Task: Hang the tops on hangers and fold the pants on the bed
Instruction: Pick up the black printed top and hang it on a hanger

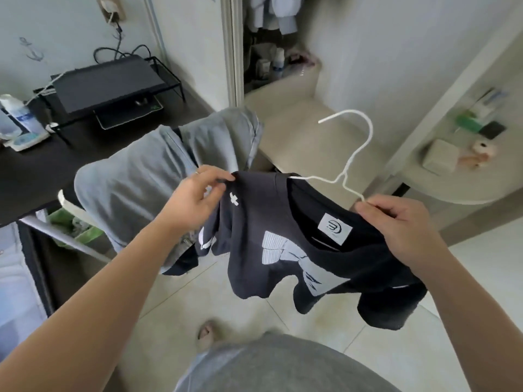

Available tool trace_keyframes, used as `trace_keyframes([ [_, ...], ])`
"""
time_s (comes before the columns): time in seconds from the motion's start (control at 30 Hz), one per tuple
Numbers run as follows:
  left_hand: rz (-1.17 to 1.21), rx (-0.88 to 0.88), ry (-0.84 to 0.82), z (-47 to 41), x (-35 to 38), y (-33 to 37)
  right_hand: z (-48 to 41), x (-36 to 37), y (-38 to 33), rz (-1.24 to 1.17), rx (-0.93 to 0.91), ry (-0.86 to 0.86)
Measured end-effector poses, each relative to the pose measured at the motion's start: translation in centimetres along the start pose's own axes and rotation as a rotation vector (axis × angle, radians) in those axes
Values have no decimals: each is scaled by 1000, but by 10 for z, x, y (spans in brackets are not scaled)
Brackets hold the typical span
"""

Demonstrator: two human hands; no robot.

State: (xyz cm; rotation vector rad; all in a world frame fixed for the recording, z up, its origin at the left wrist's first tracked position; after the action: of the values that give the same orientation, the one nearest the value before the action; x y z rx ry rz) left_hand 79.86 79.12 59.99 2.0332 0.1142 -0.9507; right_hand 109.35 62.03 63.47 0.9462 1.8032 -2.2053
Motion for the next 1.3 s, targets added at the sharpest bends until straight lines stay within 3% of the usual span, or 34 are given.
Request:
trace_keyframes([
  [0.1,-13,29,-31,-35,33,-1,-12,-9,5,-21,54,51],
  [0.27,-2,61,79,-113,43,-10,-37,-17,-2,-34,77,110],
  [0.5,-48,409,-97,-232,59,-2,-87,-36,-19,-70,155,369],
  [0.7,29,558,-200,-307,53,-11,-123,-40,-51,-100,180,559],
  [0.93,44,435,-477,-368,63,-53,-143,-43,-74,-93,234,691],
  [1.1,92,526,-408,-391,46,-49,-155,-54,-98,-25,235,755],
  [1.3,347,354,-328,-441,38,-44,-154,-85,-136,36,219,846],
])
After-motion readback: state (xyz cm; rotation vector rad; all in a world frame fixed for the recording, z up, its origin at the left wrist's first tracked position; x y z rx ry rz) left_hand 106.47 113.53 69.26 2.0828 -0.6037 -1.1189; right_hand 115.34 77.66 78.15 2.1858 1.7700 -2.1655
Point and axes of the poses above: each hand's wrist, its own z-axis away from the middle knuckle, its own x-axis out of the palm, y = z × x, the point moved 10 cm from there along -z, towards the middle knuckle, and after that the axes turned 8 degrees about x, right-handed, at the moved point
